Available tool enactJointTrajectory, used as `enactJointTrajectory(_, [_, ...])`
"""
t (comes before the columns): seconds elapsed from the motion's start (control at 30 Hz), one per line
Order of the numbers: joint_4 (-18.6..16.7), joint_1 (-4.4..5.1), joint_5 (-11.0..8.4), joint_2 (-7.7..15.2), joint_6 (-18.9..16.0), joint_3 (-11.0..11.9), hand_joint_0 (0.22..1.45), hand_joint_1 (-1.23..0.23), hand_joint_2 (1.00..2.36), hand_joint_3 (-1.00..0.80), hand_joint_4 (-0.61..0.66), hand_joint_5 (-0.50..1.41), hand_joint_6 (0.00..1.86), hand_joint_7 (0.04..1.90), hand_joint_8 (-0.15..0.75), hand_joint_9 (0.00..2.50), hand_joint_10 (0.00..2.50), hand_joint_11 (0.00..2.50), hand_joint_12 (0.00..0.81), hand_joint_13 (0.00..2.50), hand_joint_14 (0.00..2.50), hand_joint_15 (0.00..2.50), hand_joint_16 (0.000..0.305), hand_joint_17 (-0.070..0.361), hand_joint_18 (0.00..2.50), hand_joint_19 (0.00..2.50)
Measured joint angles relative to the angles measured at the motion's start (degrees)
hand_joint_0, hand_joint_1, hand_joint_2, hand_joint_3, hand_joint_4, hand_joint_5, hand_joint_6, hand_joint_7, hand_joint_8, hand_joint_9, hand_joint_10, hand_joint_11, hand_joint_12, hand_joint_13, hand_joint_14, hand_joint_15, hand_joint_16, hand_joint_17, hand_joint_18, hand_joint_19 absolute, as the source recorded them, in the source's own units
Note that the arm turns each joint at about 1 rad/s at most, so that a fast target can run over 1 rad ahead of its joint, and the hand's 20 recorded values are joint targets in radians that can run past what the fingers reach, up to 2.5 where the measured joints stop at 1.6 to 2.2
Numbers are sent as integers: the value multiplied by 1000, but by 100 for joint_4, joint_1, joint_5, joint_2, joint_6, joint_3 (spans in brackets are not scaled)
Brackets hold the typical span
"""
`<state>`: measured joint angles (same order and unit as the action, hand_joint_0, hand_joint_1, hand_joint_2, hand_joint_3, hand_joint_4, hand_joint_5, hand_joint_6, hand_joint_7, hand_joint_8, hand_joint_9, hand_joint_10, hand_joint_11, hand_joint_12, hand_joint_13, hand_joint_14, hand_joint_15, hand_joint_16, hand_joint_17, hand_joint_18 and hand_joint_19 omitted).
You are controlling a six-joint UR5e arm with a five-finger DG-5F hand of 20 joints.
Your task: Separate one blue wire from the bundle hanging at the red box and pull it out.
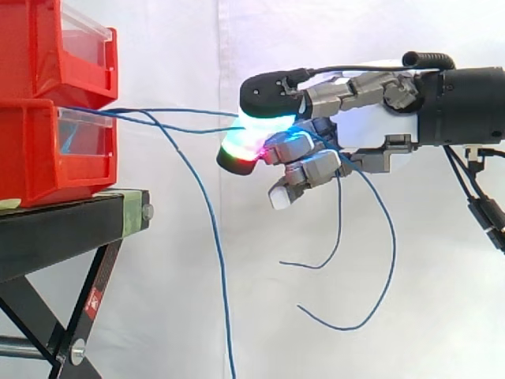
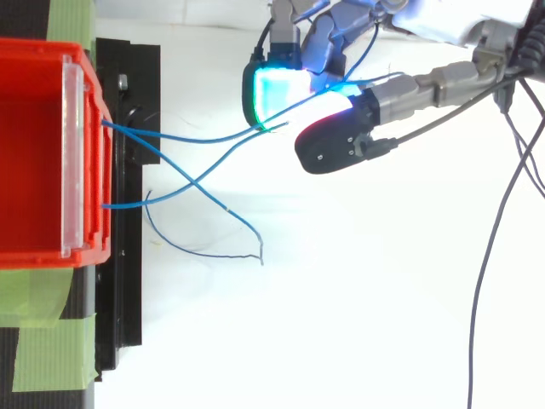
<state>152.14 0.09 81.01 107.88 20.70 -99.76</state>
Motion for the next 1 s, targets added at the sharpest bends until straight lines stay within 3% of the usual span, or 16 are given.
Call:
enactJointTrajectory(0.33, [0, 0, -6, 2, -5, 1, 737, -1029, 1028, -187, 134, -279, 791, 1169, 276, 369, 696, 1856, 359, 730, 763, 1616, 49, 110, 518, 763])
enactJointTrajectory(0.43, [0, 4, -6, 1, -5, 1, 685, -1014, 1019, -270, 155, -269, 787, 1152, 286, 421, 738, 1847, 359, 779, 792, 1607, 49, 110, 547, 786])
enactJointTrajectory(0.77, [3, 2, -6, 3, -5, 0, 543, -781, 1010, -375, 219, -230, 752, 1146, 330, 641, 638, 1852, 377, 858, 869, 1553, 52, 116, 579, 867])
enactJointTrajectory(1.0, [1, 1, -6, 1, -5, 0, 531, -674, 1007, -421, 229, -213, 746, 1144, 337, 721, 625, 1830, 378, 899, 919, 1499, 53, 120, 601, 885])
